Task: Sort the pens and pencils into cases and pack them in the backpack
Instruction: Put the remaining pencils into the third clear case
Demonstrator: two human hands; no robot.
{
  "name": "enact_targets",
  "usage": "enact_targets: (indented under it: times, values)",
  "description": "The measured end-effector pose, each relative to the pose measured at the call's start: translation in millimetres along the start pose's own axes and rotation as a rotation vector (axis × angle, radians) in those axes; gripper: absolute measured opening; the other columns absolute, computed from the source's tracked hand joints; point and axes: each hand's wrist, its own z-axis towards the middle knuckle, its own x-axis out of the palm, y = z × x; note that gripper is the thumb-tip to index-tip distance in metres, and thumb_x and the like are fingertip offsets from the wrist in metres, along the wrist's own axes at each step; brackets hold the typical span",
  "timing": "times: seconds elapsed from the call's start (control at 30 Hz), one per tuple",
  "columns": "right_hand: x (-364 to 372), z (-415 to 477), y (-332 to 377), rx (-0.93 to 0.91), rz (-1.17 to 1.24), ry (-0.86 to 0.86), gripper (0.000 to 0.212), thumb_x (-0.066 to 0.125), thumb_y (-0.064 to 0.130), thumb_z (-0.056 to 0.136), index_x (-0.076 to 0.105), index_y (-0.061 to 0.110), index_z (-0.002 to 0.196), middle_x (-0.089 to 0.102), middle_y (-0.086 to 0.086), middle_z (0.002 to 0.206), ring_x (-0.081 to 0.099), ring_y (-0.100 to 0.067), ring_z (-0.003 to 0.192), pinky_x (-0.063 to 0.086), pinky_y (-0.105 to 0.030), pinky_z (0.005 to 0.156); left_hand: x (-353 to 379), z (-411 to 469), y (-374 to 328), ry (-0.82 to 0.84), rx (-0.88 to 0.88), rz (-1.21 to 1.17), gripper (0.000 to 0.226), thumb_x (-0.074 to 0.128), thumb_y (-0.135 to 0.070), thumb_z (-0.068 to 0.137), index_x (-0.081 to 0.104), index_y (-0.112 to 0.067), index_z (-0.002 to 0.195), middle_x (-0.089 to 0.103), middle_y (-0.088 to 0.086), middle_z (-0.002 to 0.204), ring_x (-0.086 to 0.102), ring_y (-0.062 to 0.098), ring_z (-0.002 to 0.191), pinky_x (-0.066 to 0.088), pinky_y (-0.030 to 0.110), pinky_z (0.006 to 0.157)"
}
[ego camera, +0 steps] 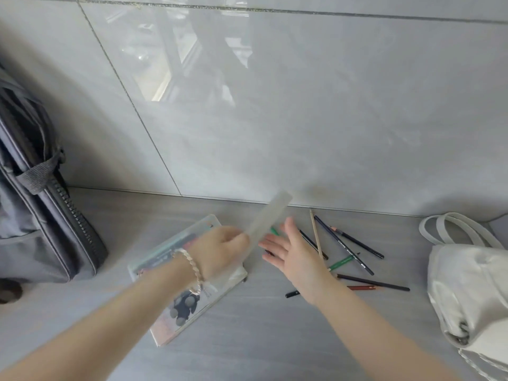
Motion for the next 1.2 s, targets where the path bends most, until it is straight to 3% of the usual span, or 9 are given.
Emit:
enact_targets:
  times: [0.13, 0.3, 0.43, 0.53, 0.63, 0.7, 0.83, 1.0, 1.2]
  values:
    - [-10.6, -4.5, -4.0, -0.051, 0.054, -0.100, 0.037, 0.042, 0.049, 0.090, 0.058, 0.023, 0.111, 0.065, -0.004, 0.118, 0.062, -0.019, 0.109, 0.045, -0.037, 0.099, 50.3, -3.7, -5.4, 0.075, 0.112, 0.059, 0.054, 0.045, -0.065, 0.073, 0.065, -0.021, 0.097, 0.054, -0.007, 0.069, 0.050, 0.008, 0.062, 0.047, 0.023, 0.066]
    - [-34.2, -19.5, -17.3, -0.048, 0.111, -0.134, 0.035, 0.043, 0.046, 0.090, 0.058, 0.021, 0.109, 0.064, -0.012, 0.099, 0.066, -0.018, 0.083, 0.054, -0.027, 0.065, 76.9, -9.0, -5.4, 0.118, 0.055, -0.208, 0.034, 0.055, -0.065, 0.051, 0.061, -0.046, 0.080, 0.060, -0.001, 0.075, 0.055, 0.014, 0.070, 0.055, 0.045, 0.082]
    - [-39.0, -28.9, -27.2, -0.108, 0.130, -0.132, 0.059, 0.051, 0.050, 0.074, 0.050, 0.011, 0.118, 0.061, -0.017, 0.104, 0.070, -0.016, 0.082, 0.055, -0.036, 0.072, 84.8, -14.4, -8.3, 0.167, 0.079, -0.277, 0.013, 0.070, -0.030, 0.080, 0.066, -0.032, 0.092, 0.057, -0.020, 0.078, 0.055, 0.007, 0.069, 0.057, 0.040, 0.076]
    - [-42.7, -29.4, -34.6, -0.107, 0.138, -0.138, 0.063, 0.053, 0.053, 0.075, 0.048, 0.008, 0.118, 0.058, -0.025, 0.114, 0.070, -0.017, 0.084, 0.055, -0.033, 0.070, 85.7, -11.2, -7.7, 0.186, 0.073, -0.257, 0.022, 0.064, -0.015, 0.086, 0.068, -0.016, 0.108, 0.057, -0.022, 0.077, 0.057, 0.004, 0.067, 0.058, 0.036, 0.068]
    - [-47.8, -27.2, -39.1, -0.038, 0.207, -0.125, 0.068, 0.051, 0.058, 0.080, 0.051, 0.006, 0.123, 0.061, -0.024, 0.118, 0.066, -0.024, 0.095, 0.053, -0.036, 0.080, 83.1, -12.1, -6.2, 0.217, -0.004, -0.409, 0.008, 0.064, -0.015, 0.085, 0.071, -0.011, 0.084, 0.068, -0.008, 0.073, 0.066, 0.008, 0.058, 0.060, 0.033, 0.058]
    - [-52.9, -27.6, -40.7, -0.003, 0.300, -0.080, 0.071, 0.041, 0.060, 0.075, 0.056, 0.009, 0.123, 0.064, -0.016, 0.116, 0.061, -0.025, 0.104, 0.046, -0.039, 0.091, 80.3, -10.3, 1.6, 0.240, -0.076, -0.620, 0.024, 0.071, -0.030, 0.069, 0.073, -0.006, 0.074, 0.070, 0.012, 0.076, 0.069, 0.027, 0.064, 0.060, 0.039, 0.058]
    - [-65.5, -22.8, -41.4, 0.007, 0.362, -0.046, 0.051, 0.030, 0.048, 0.091, 0.062, 0.015, 0.114, 0.070, -0.004, 0.108, 0.064, -0.019, 0.100, 0.048, -0.035, 0.086, 74.0, -4.2, 18.9, 0.292, -0.154, -0.854, 0.052, 0.063, -0.039, 0.056, 0.072, -0.005, 0.094, 0.071, 0.021, 0.091, 0.068, 0.035, 0.082, 0.056, 0.042, 0.076]
    - [-77.5, -15.2, -42.1, 0.041, -0.042, -0.153, 0.039, 0.030, 0.033, 0.100, 0.066, 0.018, 0.102, 0.072, 0.007, 0.092, 0.068, -0.007, 0.086, 0.053, -0.017, 0.068, 71.4, 1.1, 26.7, 0.147, -0.252, -0.903, 0.033, 0.040, -0.030, 0.093, 0.061, -0.010, 0.109, 0.069, 0.025, 0.097, 0.070, 0.034, 0.079, 0.056, 0.043, 0.074]
    - [-150.8, -19.3, -42.8, -0.251, -1.422, -0.380, 0.029, 0.049, 0.015, 0.091, 0.056, 0.017, 0.119, 0.056, -0.001, 0.116, 0.051, -0.017, 0.110, 0.043, -0.026, 0.085, 69.7, 5.4, 27.1, -0.130, -0.154, -0.676, 0.015, 0.049, -0.025, 0.093, 0.062, -0.031, 0.097, 0.064, 0.005, 0.088, 0.063, 0.022, 0.086, 0.052, 0.038, 0.072]
